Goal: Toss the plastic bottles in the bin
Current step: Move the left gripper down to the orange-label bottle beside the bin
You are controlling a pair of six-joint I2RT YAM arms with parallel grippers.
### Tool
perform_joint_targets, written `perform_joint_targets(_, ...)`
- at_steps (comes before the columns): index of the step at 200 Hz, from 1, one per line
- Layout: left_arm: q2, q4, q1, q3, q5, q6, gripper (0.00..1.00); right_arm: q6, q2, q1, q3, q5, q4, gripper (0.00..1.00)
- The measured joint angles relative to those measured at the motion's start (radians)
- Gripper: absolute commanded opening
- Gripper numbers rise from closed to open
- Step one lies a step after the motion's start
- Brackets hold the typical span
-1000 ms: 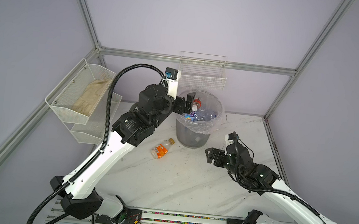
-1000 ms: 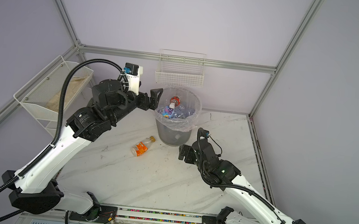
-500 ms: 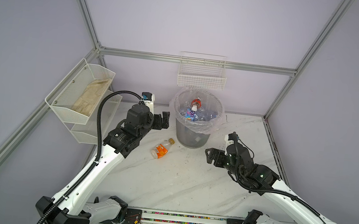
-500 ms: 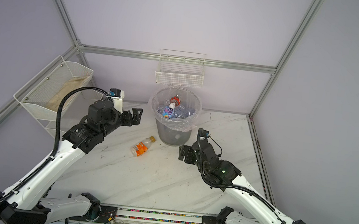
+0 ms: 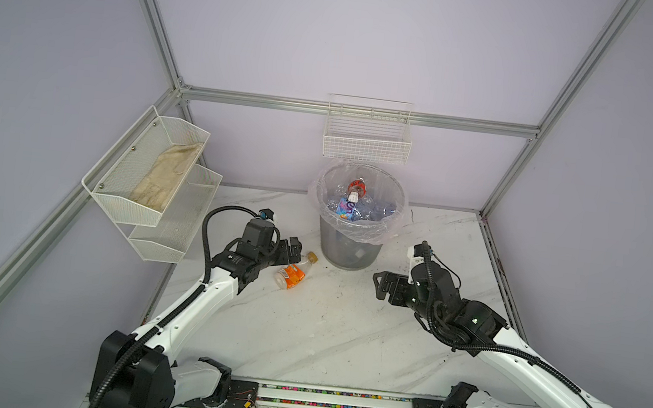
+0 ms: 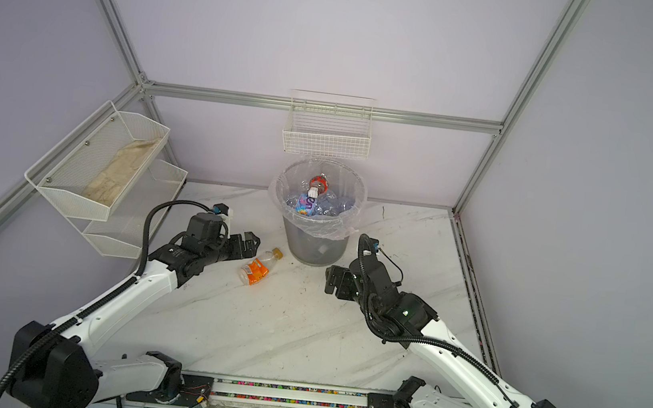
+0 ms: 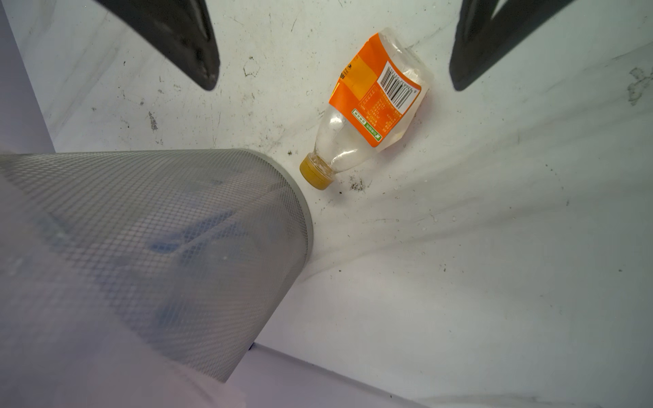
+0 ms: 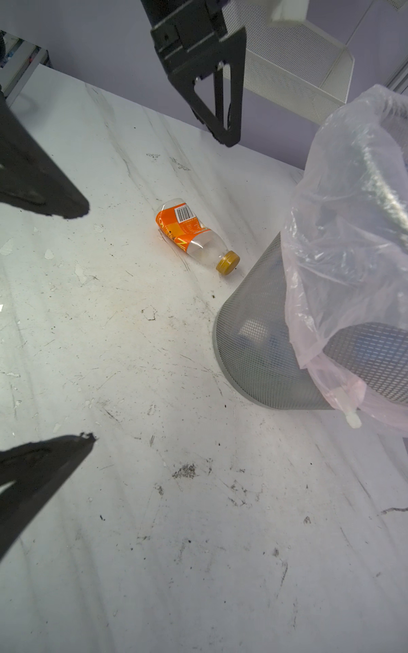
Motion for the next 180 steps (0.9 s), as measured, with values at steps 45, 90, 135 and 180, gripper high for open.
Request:
perform_joint_targets(45, 0.139, 0.033, 0.001, -0.011, 0.066, -0.031, 0.97, -0.005, 0.000, 0.000, -0.006, 0.000, 0.004, 0.97)
perform_joint_targets(90, 0.206, 0.057, 0.001, -0.013, 0.083, -0.032, 0.97, -0.005, 0.013, 0.000, -0.019, -0.008, 0.018, 0.97)
perform_joint_targets(135, 0.264, 0.068, 0.001, -0.013, 0.085, -0.032, 0.96, -0.005, 0.021, 0.000, -0.019, -0.019, 0.025, 0.98)
perform_joint_targets(180, 0.312, 0.073, 0.001, -0.013, 0.084, -0.031, 0.96, -0.006, 0.021, 0.000, -0.019, -0.019, 0.025, 0.97)
